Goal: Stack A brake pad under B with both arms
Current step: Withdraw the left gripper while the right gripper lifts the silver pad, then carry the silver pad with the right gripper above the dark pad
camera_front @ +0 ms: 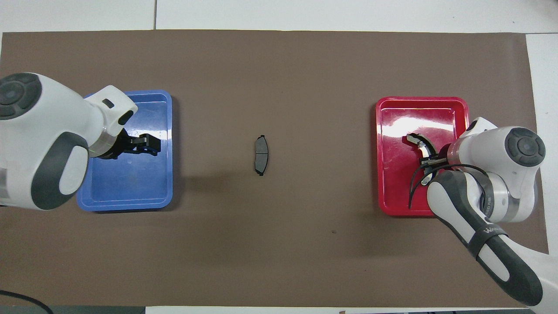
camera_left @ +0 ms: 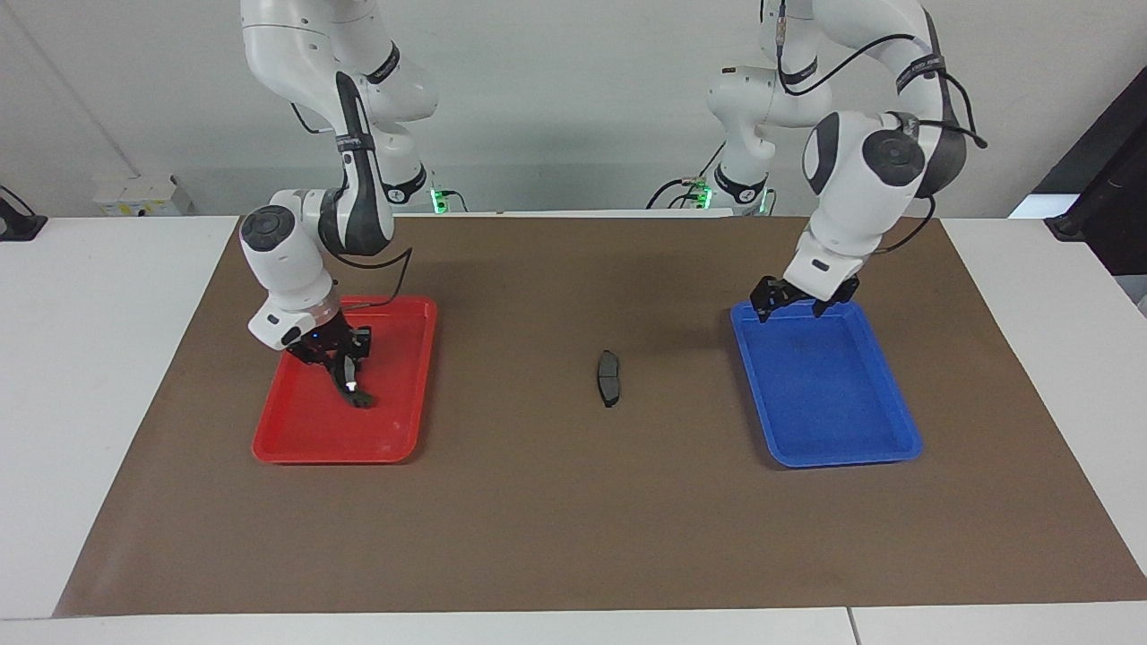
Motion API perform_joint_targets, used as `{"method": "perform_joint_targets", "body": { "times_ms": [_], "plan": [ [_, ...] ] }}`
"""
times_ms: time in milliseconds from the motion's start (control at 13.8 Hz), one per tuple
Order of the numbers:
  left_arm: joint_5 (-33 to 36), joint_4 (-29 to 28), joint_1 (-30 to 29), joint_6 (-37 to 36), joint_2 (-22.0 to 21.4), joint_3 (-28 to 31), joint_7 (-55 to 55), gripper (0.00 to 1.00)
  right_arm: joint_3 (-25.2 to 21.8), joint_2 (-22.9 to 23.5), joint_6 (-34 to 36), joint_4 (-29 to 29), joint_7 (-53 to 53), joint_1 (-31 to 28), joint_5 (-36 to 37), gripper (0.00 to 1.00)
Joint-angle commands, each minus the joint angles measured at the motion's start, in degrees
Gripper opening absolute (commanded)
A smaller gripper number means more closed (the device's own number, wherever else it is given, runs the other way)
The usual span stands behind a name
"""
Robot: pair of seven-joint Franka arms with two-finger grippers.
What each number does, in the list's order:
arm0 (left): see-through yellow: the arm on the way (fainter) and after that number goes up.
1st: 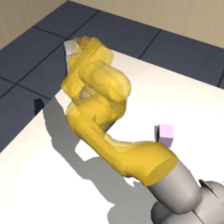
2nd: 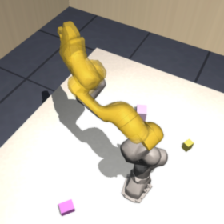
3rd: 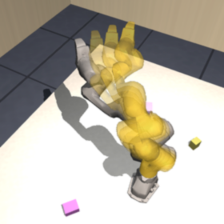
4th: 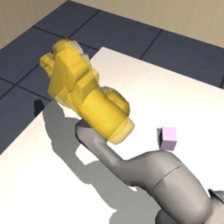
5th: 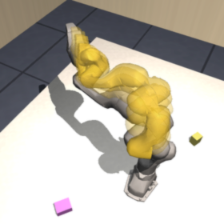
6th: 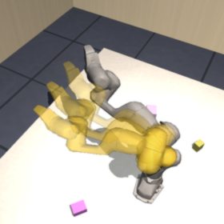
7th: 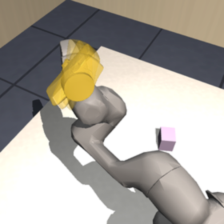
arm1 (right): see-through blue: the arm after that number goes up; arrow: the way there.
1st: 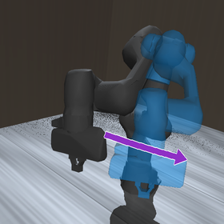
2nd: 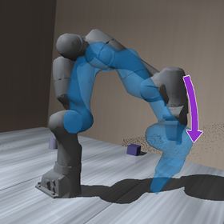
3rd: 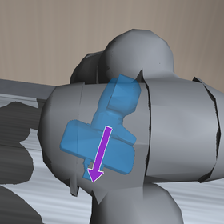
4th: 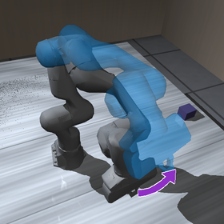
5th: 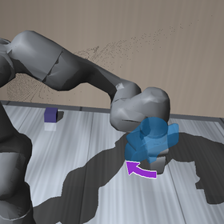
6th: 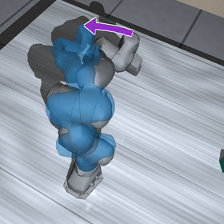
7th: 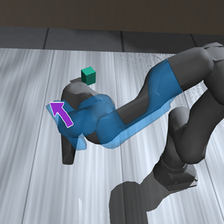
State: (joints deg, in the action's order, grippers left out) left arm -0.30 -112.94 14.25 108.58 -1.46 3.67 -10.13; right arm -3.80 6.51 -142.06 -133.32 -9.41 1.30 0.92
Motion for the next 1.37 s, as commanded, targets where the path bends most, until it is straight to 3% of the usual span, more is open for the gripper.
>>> {"method": "perform_joint_targets", "body": {
  "times_ms": [0,217,651,1013,1302],
  "plan": [
    [-0.58,4.27,-5.79,-7.13,-3.11,-0.33,6.07,0.99,0.46,0.17,-0.50,0.42,1.32,-0.16,-1.01,0.00],
    [-0.49,13.51,-10.46,-15.66,-1.27,-0.33,13.19,0.99,0.81,-0.35,5.80,5.50,3.76,0.98,-2.23,0.00],
    [-0.40,22.74,-12.67,-24.01,0.40,0.11,17.05,0.99,0.81,2.45,20.85,21.14,20.36,11.86,-2.41,0.00],
    [-0.49,21.44,-13.63,-23.68,-0.03,-0.07,17.16,0.99,0.81,6.14,21.83,27.39,35.22,22.58,-2.59,0.00],
    [-1.01,21.96,-13.98,-22.09,0.84,-0.07,17.08,1.00,0.81,16.50,23.67,39.25,44.11,30.59,-3.81,0.00]
  ]
}}
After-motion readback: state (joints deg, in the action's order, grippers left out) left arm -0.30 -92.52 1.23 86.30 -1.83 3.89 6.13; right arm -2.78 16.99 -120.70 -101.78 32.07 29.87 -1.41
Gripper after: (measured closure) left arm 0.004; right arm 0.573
